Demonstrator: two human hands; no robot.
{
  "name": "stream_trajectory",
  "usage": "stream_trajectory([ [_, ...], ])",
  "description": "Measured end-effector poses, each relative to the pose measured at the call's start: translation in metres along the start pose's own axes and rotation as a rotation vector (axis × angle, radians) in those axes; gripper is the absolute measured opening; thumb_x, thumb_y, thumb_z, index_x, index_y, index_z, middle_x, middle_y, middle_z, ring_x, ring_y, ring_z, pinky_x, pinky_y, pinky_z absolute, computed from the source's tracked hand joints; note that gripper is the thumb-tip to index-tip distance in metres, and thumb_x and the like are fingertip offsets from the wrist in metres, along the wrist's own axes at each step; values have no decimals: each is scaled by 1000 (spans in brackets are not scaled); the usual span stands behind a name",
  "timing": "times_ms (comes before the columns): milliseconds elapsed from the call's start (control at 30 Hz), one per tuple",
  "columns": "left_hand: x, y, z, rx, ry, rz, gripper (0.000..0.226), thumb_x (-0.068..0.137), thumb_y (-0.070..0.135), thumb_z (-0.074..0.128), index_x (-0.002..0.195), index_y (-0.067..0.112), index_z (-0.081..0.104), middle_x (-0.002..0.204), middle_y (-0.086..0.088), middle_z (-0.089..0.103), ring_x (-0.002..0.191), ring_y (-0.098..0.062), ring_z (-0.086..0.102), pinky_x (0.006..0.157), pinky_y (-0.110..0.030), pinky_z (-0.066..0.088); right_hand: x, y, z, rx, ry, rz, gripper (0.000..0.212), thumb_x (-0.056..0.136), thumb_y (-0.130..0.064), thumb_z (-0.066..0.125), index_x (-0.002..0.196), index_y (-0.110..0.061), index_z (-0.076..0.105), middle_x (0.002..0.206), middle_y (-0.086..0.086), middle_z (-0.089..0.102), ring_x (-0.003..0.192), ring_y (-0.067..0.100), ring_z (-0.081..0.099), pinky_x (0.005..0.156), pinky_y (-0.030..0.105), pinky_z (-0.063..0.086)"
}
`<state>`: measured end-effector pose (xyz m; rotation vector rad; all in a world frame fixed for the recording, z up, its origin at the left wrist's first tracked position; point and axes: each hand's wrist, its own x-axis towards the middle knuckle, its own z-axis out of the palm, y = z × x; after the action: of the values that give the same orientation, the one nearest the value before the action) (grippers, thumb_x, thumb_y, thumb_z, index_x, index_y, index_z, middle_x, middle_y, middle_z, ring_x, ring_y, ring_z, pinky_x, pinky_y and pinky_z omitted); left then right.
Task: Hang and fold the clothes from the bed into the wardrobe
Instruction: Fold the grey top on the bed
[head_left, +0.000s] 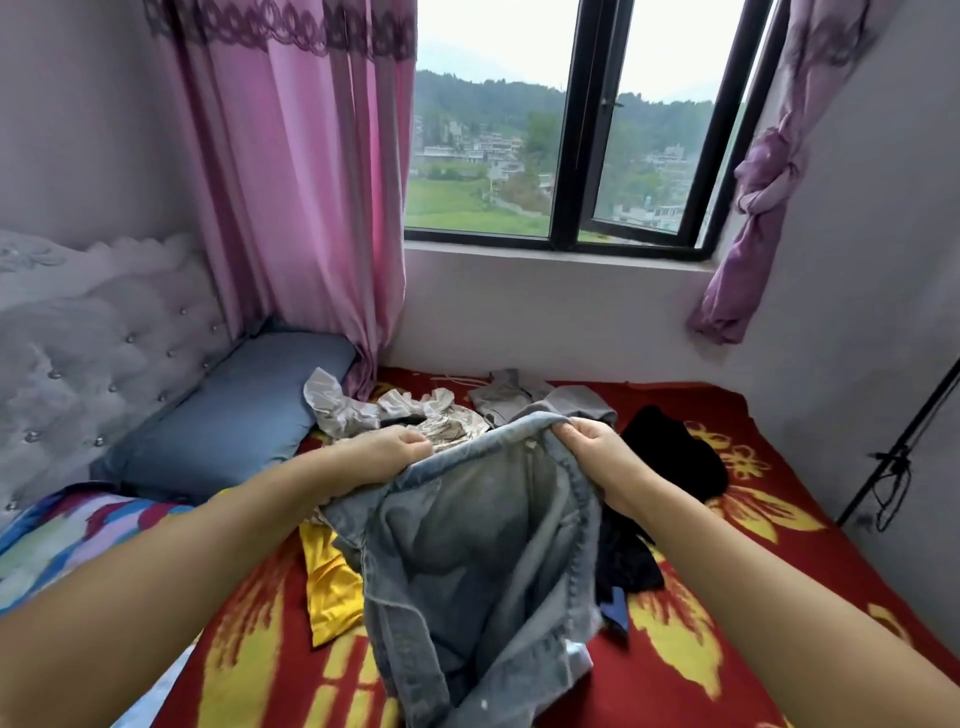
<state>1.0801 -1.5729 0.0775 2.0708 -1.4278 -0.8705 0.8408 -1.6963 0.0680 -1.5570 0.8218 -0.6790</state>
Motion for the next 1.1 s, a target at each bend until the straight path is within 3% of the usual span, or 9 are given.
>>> stream_trajectory([
  [100, -4, -2, -7, 27, 53, 125, 57, 86, 71, 30, 106, 29, 64, 115, 5, 63, 105, -7, 56, 88, -23, 37, 6, -20, -5, -42, -54, -19, 17, 94, -17, 59, 91, -6, 71, 88, 14, 72, 77, 23, 66, 77, 36, 54],
  [233, -3, -5, -9, 508, 105, 202, 94, 60, 96, 23, 136, 42, 39, 128, 1, 59, 115, -22, 56, 89, -33, 43, 9, -50, -4, -127, -70, 2, 22, 95, -15, 56, 80, -10, 72, 77, 10, 72, 63, 20, 66, 68, 33, 55],
  [300, 2, 3, 1, 651, 166, 243, 93, 64, 91, 32, 143, 43, 20, 140, 2, 49, 122, -25, 52, 91, -36, 44, 9, -67, -1, -137, -84, -13, 23, 95, -17, 55, 82, -8, 71, 80, 14, 71, 67, 23, 65, 72, 37, 55],
  [400, 13, 26, 35, 516, 255, 285, 78, 81, 64, 51, 146, 33, 21, 139, -3, 45, 124, -27, 49, 92, -37, 44, 7, -87, 9, -217, -163, -35, 22, 94, -20, 56, 87, -7, 72, 86, 15, 73, 72, 24, 67, 74, 37, 56],
  [567, 32, 43, 62, 385, 332, 127, 65, 94, 27, 45, 151, 13, 15, 146, -18, 33, 124, -38, 47, 93, -44, 45, 6, -102, -8, -422, -190, -77, 17, 90, -26, 63, 88, -14, 74, 84, 4, 73, 74, 16, 66, 72, 31, 54],
  [733, 26, 44, 26, 725, 411, 77, 31, 92, 11, 42, 121, 11, 53, 117, -15, 61, 106, -36, 60, 80, -40, 49, -4, -88, -54, -911, -447, -134, 64, 80, -16, 72, 136, -29, 44, 121, -1, 60, 106, 15, 60, 90, 30, 50],
  [833, 16, 59, 4, 753, 518, 83, 22, 90, 12, 44, 105, 15, 60, 106, -12, 66, 100, -35, 62, 74, -36, 45, 3, -81, -62, -1329, -312, -223, 71, 85, -12, 56, 147, -31, 28, 120, 12, 58, 102, 30, 57, 84, 34, 48],
  [933, 11, 74, -11, 639, 643, 110, 21, 86, 14, 50, 102, 20, 62, 101, -10, 67, 95, -35, 62, 70, -34, 43, 10, -82, -74, -1430, -61, -230, 71, 89, -12, 48, 149, -37, 20, 126, 9, 52, 109, 33, 55, 81, 36, 48],
  [1100, 7, 84, -34, 398, 640, 45, 36, 81, 13, 53, 111, 28, 63, 108, -4, 68, 100, -31, 60, 77, -35, 48, 19, -78, -85, -1456, 142, -149, 53, 87, -4, 43, 137, -23, 44, 121, 13, 56, 107, 34, 57, 79, 34, 48],
])
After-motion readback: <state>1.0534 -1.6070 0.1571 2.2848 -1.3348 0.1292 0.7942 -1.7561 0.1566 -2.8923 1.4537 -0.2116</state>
